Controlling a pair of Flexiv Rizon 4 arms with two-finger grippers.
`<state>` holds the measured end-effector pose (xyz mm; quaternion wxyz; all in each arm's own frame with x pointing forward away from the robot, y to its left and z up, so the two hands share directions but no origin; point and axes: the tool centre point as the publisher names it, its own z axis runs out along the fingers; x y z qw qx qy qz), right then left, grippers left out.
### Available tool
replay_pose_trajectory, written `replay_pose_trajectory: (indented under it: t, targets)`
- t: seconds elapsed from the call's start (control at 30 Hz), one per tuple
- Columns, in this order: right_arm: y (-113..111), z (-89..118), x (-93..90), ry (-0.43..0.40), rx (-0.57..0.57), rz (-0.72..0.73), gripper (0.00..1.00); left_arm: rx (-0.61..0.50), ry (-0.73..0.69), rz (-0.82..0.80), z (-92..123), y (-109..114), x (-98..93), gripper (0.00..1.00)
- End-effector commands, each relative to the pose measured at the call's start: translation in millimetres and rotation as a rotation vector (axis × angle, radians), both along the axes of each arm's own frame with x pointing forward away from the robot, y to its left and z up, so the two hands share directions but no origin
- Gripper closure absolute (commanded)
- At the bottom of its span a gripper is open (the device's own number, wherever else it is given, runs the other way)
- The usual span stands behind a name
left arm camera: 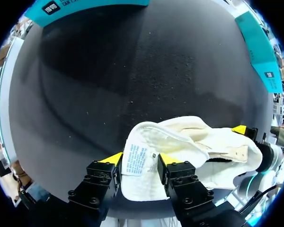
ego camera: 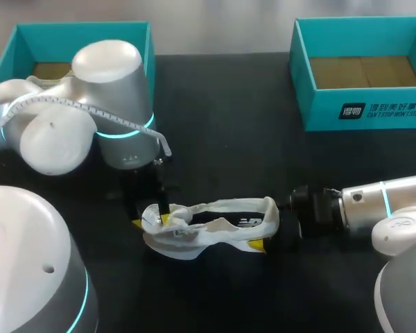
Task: Take the shoe out of the shoebox, open the shoe tongue, remove and reinsert the insole, then place the shoe into the shoebox
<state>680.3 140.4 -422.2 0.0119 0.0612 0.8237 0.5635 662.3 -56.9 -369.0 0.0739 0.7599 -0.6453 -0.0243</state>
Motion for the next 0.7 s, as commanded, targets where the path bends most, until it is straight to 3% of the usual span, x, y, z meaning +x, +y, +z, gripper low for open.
replay_pose_trajectory:
  t: [0.03, 0.33, 0.7]
  targets:
    - [0.1, 0.2, -0.3, 0.001, -0.004, 0.0, 1.0, -0.03, -0.021, -0.021, 20.2, 10.2, -7.4, 0.59]
    - [0.1, 0.2, -0.3, 0.001, -0.004, 0.0, 1.0, -0.032, -0.05, -0.084, 40.1, 2.7, -10.3, 0.57]
    - [0.1, 0.2, -0.3, 0.001, -0.004, 0.0, 1.0, -0.108, -0.125, -0.202, 100.1, -16.4, -11.4, 0.59]
